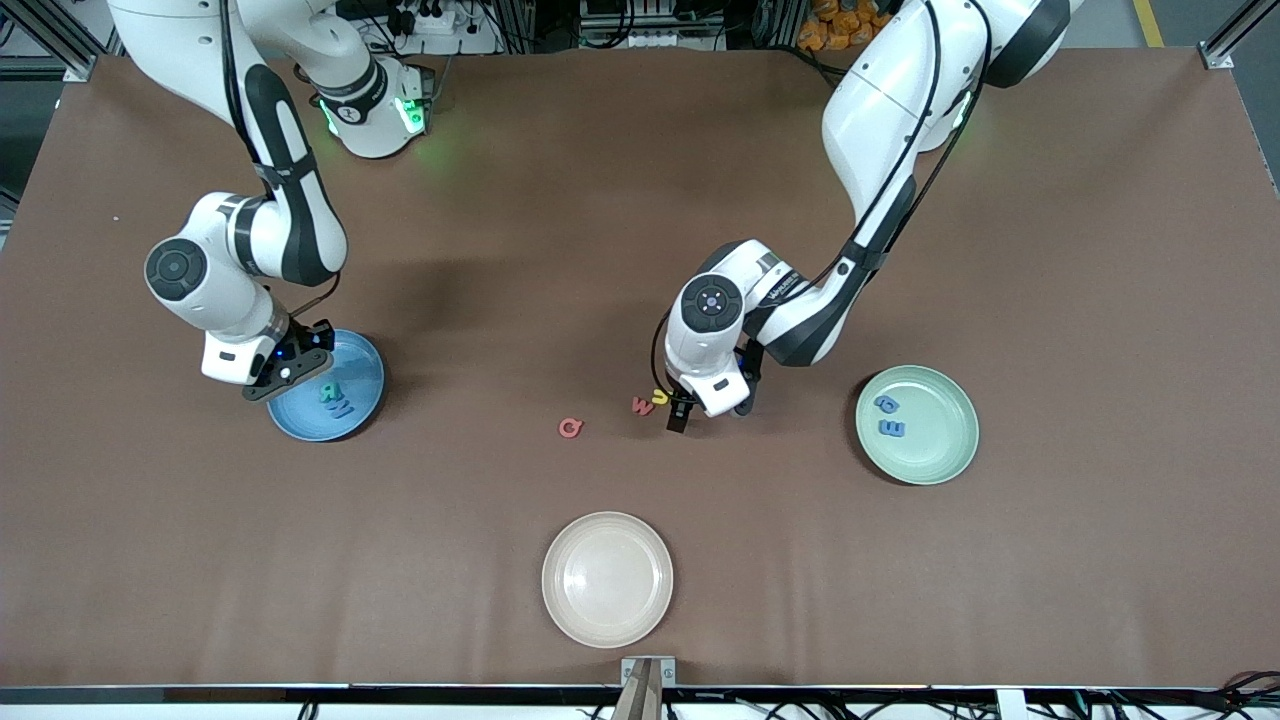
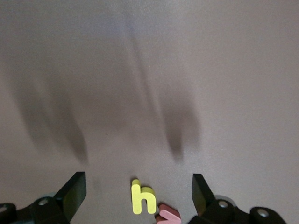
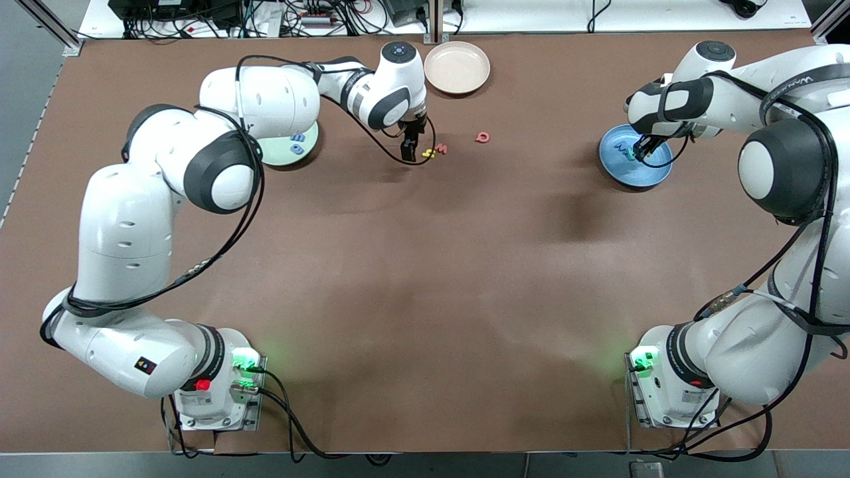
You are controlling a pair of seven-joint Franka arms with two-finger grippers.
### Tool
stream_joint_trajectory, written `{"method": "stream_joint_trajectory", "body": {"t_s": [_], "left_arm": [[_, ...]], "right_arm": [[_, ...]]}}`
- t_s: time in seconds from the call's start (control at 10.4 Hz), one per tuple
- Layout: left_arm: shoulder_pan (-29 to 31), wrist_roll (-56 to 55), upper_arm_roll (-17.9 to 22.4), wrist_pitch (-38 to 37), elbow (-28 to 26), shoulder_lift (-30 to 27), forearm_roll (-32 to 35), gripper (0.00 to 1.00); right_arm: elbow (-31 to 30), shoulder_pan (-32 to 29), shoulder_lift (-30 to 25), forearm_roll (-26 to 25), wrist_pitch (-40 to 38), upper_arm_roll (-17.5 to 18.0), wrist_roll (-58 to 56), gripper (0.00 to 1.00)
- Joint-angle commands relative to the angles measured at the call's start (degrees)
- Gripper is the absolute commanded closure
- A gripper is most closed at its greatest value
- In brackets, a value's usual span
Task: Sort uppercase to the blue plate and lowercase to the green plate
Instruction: 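Drop the yellow H on the blue plate while the left gripper reaches h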
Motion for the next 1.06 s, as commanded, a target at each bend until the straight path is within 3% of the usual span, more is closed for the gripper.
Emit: {"method": "stream_joint_trajectory", "body": {"t_s": [0.0,0.29,0.58,0.96], "left_arm": [[-1.40,-2.51,0.79,-0.52,2.47,1.35,-1.01,0.00],[-2.46,-4.62,0.79,-0.35,2.92,2.49,-1.01,0.00],[-3.69,-4.89,1.32,0.35,2.92,3.73,-0.83,0.00],[-3.78,-4.89,1.41,0.79,2.92,4.26,-0.83,0.00]], "right_arm": [[-2.05,-0.78,-2.62,1.82,0.89,0.41,-1.64,0.51],[-1.61,-0.78,-2.62,3.30,0.11,0.41,-1.47,0.47],[-0.13,0.36,-2.36,13.49,-2.34,0.41,-0.85,0.42],[3.04,1.49,-2.27,13.60,-5.00,0.50,4.65,0.44]]}}
